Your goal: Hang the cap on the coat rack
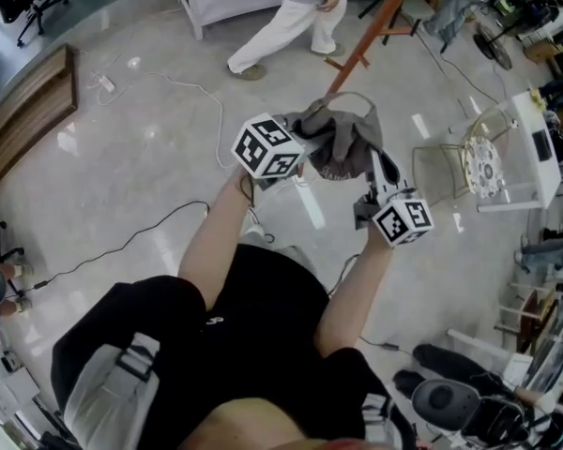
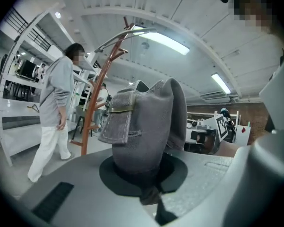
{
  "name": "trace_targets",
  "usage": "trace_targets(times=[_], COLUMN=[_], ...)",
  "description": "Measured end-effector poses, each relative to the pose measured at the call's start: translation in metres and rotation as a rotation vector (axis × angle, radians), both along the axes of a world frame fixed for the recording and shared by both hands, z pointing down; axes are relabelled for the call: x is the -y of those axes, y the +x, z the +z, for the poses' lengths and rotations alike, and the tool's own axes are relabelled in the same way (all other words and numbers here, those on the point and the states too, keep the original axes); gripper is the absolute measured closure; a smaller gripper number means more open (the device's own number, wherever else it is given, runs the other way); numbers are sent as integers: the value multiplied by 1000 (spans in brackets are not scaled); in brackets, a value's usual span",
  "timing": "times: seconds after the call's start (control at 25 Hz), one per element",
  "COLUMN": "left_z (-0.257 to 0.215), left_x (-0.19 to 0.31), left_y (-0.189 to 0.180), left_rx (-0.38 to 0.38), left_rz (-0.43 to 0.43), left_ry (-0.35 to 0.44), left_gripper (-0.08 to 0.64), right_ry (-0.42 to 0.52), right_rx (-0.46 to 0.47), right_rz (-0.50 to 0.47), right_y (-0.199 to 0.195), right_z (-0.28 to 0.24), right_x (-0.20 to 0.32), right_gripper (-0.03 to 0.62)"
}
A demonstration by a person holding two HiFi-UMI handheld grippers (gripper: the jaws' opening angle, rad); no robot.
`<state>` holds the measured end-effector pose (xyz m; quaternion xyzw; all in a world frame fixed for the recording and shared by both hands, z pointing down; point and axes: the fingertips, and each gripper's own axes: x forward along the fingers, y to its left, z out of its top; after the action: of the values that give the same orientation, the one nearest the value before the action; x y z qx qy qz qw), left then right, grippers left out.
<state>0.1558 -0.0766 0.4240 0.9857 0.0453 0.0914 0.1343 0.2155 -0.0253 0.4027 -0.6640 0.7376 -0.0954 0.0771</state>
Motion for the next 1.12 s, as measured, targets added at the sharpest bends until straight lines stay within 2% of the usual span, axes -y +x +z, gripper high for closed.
trace_targets(times=[0.12,0.24,0.48,0.76,1.0,1.12], left_z=[14,21,53,93,118,130], left_x=[4,18,60,105,138,148], left_y=[23,63,113,173,207,215], left_rx=[31,62,142,227,297,336], left_rz=[17,12,-58,-107,-94,-111], left_ry=[-32,-49,-87,-53,9,7], left_gripper=[554,554,554,554,554,554], right_ry=[-44,-88,-168,-302,-370,-400], right_rx=[36,64,115,-12,-34,-40], right_rz=[34,60,77,64,48,18], right_y=[26,69,120,171,204,212], right_z=[16,26,56,93,124,137], right_x=[5,24,70,124,153,163], right_gripper=[592,592,592,592,592,592])
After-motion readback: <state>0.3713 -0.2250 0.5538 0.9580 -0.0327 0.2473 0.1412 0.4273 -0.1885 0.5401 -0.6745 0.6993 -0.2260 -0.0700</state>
